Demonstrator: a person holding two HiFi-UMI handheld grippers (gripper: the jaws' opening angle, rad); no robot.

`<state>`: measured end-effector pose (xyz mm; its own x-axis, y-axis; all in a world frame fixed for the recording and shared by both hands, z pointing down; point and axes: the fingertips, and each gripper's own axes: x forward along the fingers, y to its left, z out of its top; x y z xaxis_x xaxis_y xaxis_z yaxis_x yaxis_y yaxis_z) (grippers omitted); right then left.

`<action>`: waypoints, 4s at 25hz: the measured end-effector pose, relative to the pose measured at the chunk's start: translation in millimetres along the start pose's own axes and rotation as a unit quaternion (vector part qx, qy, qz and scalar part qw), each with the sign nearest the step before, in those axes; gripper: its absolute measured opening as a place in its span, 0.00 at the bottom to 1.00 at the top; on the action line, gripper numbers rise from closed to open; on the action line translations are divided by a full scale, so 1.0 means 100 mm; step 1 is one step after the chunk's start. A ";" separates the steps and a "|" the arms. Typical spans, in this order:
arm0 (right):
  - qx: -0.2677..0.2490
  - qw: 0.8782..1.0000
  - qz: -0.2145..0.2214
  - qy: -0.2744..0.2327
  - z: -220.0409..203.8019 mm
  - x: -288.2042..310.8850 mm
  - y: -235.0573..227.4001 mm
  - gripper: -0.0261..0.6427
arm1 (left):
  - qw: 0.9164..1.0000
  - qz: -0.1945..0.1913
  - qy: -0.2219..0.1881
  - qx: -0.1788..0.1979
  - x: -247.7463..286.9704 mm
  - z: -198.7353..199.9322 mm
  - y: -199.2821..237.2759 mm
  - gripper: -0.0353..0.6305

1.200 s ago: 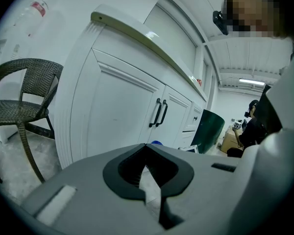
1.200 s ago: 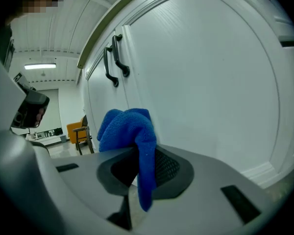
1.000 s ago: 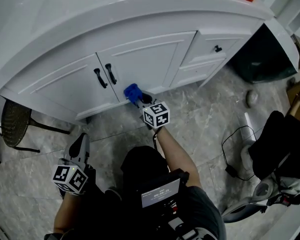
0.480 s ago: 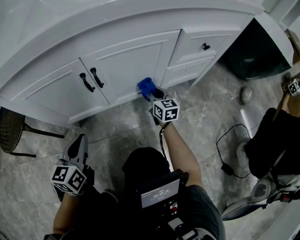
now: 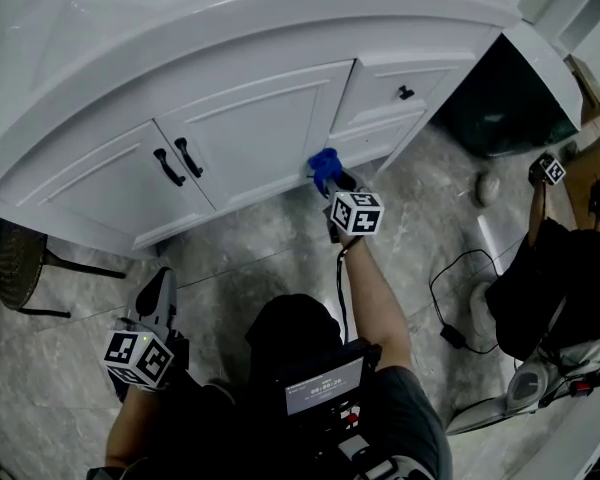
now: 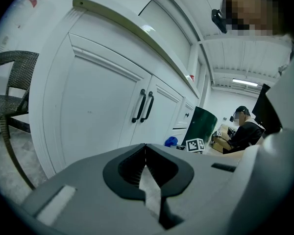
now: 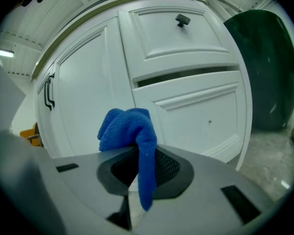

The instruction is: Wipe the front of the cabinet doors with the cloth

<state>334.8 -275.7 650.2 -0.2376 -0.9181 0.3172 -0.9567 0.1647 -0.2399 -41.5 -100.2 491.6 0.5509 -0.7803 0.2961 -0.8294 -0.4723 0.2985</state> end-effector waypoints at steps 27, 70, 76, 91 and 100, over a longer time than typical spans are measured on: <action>-0.061 0.963 0.260 0.044 -0.74 0.47 2.81 0.11 | 0.999 0.031 -0.015 -0.020 -0.32 -0.02 0.43 0.06; 0.078 0.985 0.152 0.030 -0.82 0.07 1.42 0.11 | 0.999 0.019 0.012 -0.034 -0.05 -0.27 0.27 0.06; -0.008 0.958 0.276 0.075 -1.20 0.26 2.52 0.11 | 0.998 0.044 0.012 -0.035 -0.23 -0.31 0.52 0.06; 0.004 0.970 0.223 0.100 -1.51 0.74 2.37 0.11 | 0.996 0.079 0.022 -0.034 -0.41 -0.41 0.79 0.06; 0.010 0.988 0.129 0.087 -1.34 0.68 1.35 0.11 | 0.998 0.047 0.041 -0.015 -0.16 -0.46 0.54 0.06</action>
<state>167.0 -267.6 762.3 -0.5008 -0.7704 0.3946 -0.8569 0.3770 -0.3515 -90.8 -94.6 545.1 0.4775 -0.7840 0.3966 -0.8752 -0.3847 0.2933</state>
